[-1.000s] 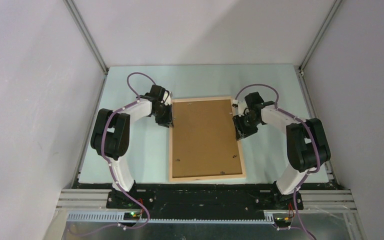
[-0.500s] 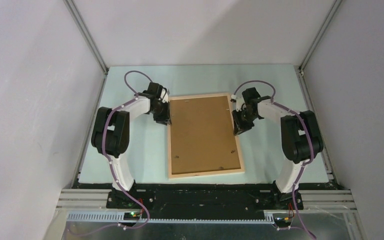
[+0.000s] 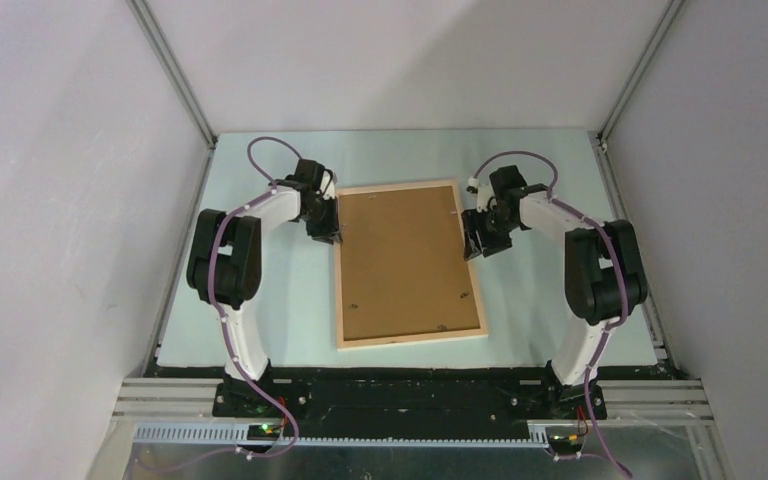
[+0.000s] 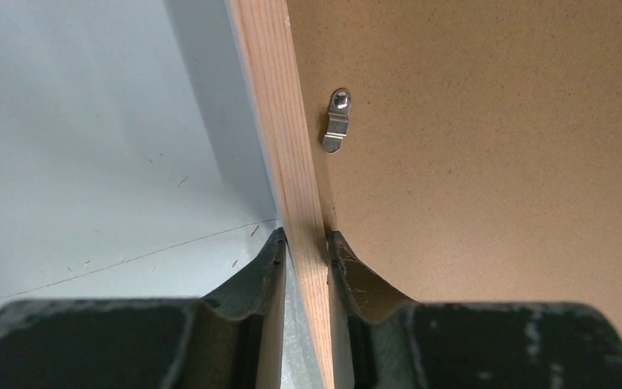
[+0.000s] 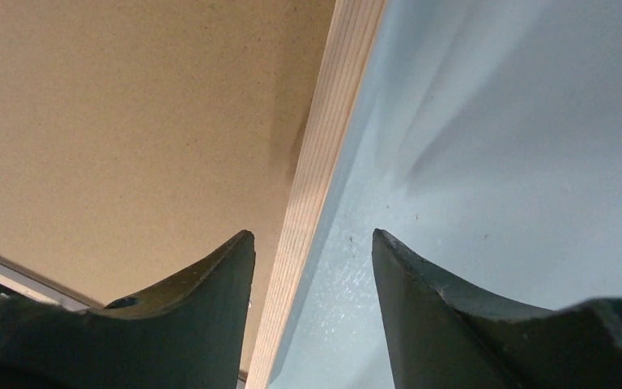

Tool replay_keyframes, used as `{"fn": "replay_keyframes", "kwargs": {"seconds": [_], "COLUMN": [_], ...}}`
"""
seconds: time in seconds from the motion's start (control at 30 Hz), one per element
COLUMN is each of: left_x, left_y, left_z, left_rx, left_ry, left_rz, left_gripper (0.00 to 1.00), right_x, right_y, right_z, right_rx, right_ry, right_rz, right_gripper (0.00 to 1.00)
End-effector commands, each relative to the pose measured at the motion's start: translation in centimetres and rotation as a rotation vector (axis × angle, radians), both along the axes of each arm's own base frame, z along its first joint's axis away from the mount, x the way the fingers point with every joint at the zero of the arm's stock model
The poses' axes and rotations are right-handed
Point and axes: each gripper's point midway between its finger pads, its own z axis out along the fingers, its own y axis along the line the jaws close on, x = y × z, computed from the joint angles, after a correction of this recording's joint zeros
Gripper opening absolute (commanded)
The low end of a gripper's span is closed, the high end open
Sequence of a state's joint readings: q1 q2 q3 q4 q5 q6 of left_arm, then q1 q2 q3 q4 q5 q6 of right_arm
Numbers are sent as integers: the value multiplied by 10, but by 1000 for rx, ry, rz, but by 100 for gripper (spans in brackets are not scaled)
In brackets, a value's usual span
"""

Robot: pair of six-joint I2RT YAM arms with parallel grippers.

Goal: Put the photo into the frame

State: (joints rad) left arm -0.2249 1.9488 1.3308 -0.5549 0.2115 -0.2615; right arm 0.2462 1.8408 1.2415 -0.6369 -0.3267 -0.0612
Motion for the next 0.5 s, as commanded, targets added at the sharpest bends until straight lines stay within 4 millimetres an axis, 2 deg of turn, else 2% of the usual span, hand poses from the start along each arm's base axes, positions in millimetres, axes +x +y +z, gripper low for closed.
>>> {"fn": "replay_keyframes", "kwargs": {"seconds": [0.0, 0.1, 0.27, 0.47], "left_x": [11, 11, 10, 9], "left_y": [-2, -3, -4, -3], "left_z": [15, 16, 18, 17], "left_rx": [-16, -23, -28, -24], "left_ry": [-40, -37, -40, -39], "left_rz": [19, 21, 19, 19], "left_gripper": [0, 0, 0, 0], "right_x": [-6, -22, -44, -54], "right_y": [-2, 0, 2, 5], "right_z": [30, 28, 10, -4], "right_rx": [9, -8, -42, -71], "right_ry": [-62, -48, -7, 18], "right_rz": [7, 28, 69, 99], "right_gripper": [61, 61, 62, 62]}}
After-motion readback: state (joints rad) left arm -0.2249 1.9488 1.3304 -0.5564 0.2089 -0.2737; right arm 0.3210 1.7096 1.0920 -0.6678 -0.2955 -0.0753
